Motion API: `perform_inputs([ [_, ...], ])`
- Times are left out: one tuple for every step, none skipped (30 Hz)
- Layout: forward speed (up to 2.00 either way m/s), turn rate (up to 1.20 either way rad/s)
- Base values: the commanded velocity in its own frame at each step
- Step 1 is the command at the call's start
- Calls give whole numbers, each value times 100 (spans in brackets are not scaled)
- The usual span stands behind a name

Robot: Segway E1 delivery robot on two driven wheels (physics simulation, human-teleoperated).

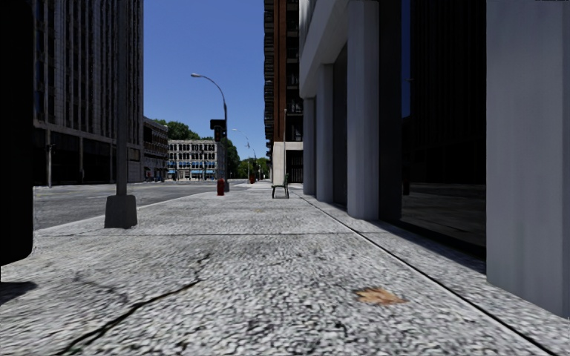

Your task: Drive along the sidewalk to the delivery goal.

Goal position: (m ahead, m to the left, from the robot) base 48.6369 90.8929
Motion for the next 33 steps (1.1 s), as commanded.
perform_inputs([
  [167,0],
  [167,0],
  [167,0],
  [167,0],
  [167,0],
  [167,0],
  [167,0],
  [167,0],
  [167,0],
  [167,0],
  [167,0],
  [167,0],
  [167,0],
  [167,0],
  [167,0],
  [167,0],
  [167,0],
  [167,0],
  [167,0],
  [167,0],
  [167,0],
  [167,0],
  [167,0],
  [167,0],
  [167,0],
  [167,0],
  [167,0],
  [167,0],
  [167,0],
  [167,0],
  [167,0],
  [167,0],
  [167,0],
])
